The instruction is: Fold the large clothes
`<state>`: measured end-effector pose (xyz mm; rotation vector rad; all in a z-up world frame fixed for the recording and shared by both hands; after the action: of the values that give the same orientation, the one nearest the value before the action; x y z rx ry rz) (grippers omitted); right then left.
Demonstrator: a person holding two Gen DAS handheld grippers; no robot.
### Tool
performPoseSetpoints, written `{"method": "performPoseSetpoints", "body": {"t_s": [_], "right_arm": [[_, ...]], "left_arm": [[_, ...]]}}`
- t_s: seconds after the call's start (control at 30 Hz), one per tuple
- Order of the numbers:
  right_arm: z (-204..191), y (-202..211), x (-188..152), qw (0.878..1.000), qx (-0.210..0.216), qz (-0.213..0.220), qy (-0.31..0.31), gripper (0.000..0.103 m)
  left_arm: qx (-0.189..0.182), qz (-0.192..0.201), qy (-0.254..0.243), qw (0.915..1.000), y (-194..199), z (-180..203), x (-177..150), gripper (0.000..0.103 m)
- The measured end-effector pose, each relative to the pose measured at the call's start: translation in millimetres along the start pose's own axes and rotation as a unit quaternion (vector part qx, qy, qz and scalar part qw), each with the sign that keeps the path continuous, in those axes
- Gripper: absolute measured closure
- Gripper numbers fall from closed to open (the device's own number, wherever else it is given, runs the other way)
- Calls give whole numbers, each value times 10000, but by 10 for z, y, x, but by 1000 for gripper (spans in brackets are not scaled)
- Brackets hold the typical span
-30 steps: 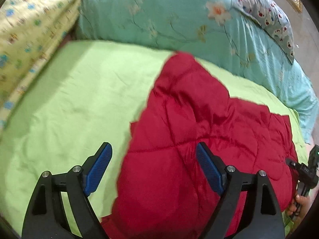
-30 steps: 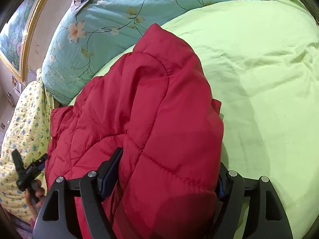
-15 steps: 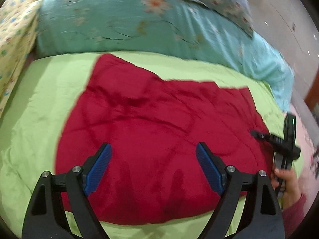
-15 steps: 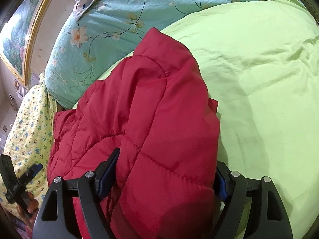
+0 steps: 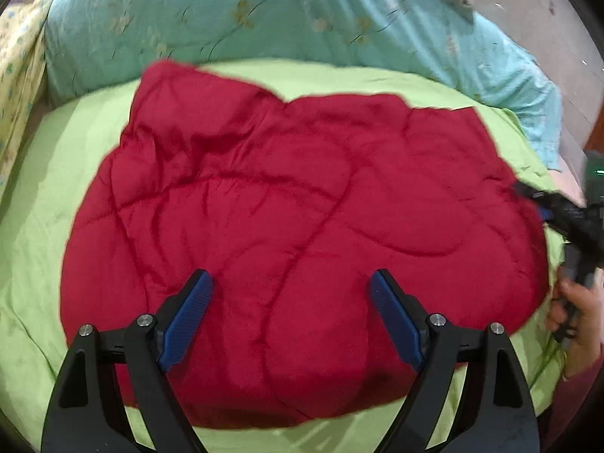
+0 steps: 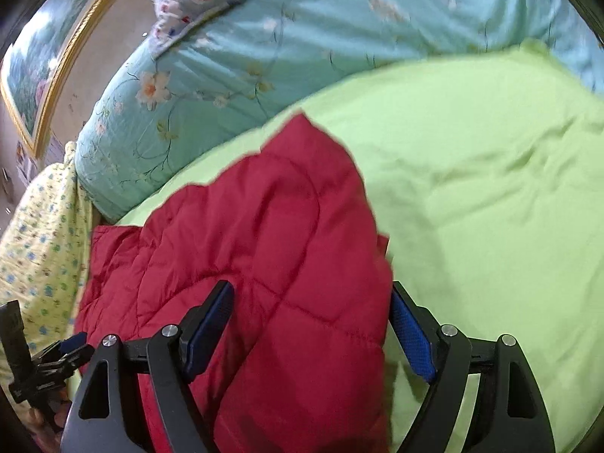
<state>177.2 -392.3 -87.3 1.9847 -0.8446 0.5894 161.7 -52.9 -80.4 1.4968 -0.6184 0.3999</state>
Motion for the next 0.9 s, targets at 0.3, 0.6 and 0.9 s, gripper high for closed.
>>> {"method": "performPoseSetpoints", "body": {"t_s": [0.3, 0.6, 0.9], "right_arm": [[-811, 81, -50, 9952, 170, -72, 958, 19], [-1149, -683, -296, 9722, -357, -1450, 1802, 19], [-846, -1086, -91, 9789, -549, -1552, 1214, 17]], "left_arm": [[-70, -64, 78, 9999, -192, -51, 42, 16], [-121, -139, 27, 9998, -257, -59, 85, 16], [-54, -310, -2, 9995, -395, -59, 246, 14]]}}
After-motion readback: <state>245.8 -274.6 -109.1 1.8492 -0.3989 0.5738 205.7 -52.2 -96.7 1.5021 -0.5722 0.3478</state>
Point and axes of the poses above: each gripper's, at about its wrist camera, not at the fingertips, and y roughly against the way its jaws point, z to its right, x to its top, the point moved 7 cm from there along -y, roughly the way its jaws point, and after that the axes turned 10 degrees about x, right-handed, at the moved point
